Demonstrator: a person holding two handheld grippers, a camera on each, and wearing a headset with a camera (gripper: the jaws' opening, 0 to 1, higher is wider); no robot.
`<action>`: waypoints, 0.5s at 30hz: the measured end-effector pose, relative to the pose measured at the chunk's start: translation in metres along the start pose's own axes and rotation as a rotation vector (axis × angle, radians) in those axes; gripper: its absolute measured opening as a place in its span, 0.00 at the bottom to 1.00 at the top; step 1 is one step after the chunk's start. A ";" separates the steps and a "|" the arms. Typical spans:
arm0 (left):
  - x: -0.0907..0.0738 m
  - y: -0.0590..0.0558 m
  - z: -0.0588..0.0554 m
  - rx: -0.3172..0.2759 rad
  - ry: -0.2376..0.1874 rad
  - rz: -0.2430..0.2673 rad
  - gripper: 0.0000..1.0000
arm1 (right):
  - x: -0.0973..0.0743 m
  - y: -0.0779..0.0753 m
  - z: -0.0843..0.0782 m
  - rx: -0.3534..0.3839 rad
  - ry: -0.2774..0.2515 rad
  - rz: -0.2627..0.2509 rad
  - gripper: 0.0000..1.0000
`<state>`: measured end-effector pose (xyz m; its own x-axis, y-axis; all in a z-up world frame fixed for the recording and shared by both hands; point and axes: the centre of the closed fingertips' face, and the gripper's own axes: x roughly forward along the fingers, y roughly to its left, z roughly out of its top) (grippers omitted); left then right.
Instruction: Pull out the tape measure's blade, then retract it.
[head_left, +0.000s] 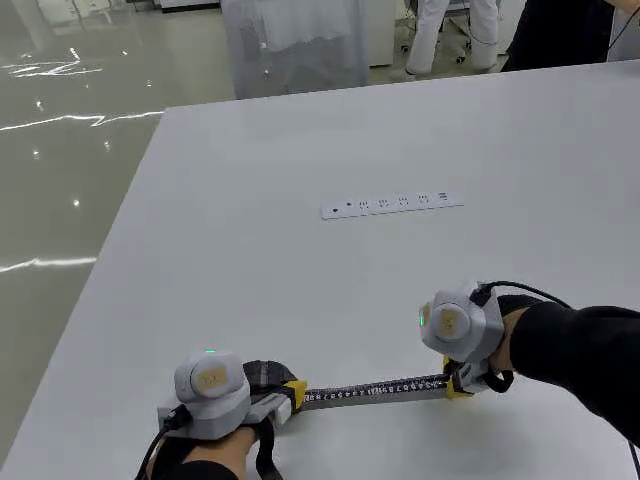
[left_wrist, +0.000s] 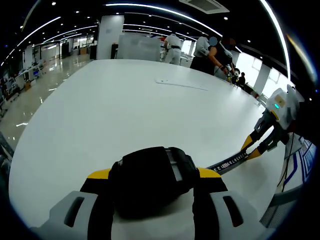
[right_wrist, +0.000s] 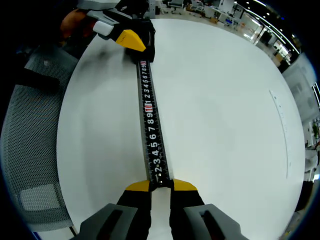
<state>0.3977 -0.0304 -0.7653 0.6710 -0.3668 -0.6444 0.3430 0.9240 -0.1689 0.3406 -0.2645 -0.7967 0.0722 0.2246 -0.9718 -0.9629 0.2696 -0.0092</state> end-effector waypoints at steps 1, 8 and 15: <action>0.000 0.000 0.000 0.000 0.001 0.000 0.59 | 0.000 0.000 0.000 0.002 -0.001 0.000 0.08; 0.000 -0.001 0.000 0.000 0.000 -0.001 0.59 | 0.001 0.000 0.003 -0.007 0.004 0.004 0.08; 0.000 -0.001 -0.001 -0.001 0.003 0.000 0.59 | 0.001 0.001 0.005 0.005 0.003 -0.005 0.08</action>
<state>0.3969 -0.0309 -0.7655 0.6690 -0.3666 -0.6466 0.3425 0.9241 -0.1696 0.3412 -0.2594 -0.7967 0.0763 0.2207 -0.9724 -0.9613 0.2752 -0.0130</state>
